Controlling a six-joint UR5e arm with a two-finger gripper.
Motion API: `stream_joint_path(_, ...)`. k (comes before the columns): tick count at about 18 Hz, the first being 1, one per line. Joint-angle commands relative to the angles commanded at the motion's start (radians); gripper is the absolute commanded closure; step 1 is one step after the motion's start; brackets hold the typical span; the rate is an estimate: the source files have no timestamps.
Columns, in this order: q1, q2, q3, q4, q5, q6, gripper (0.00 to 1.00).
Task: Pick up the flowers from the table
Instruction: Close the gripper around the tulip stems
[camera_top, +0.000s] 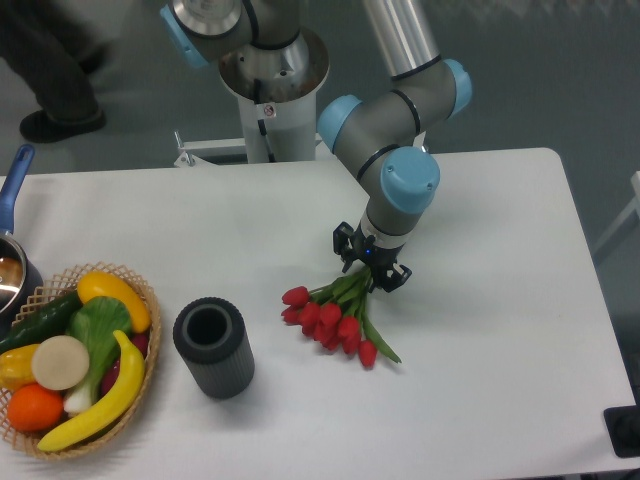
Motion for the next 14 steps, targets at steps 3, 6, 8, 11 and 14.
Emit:
stream_joint_path(3, 0.002, 0.0, 0.008, 0.0, -0.002, -0.002, 0.61)
stream_joint_path(6, 0.002, 0.0, 0.009, 0.0, -0.002, -0.005, 0.67)
stream_joint_path(8, 0.002, 0.002, 0.011, 0.0, -0.002, -0.006, 0.67)
stream_joint_path(11, 0.003, 0.003, 0.011, -0.002, -0.002, -0.006, 0.67)
stream_joint_path(14, 0.003, 0.003, 0.011, -0.002, -0.002, -0.006, 0.67)
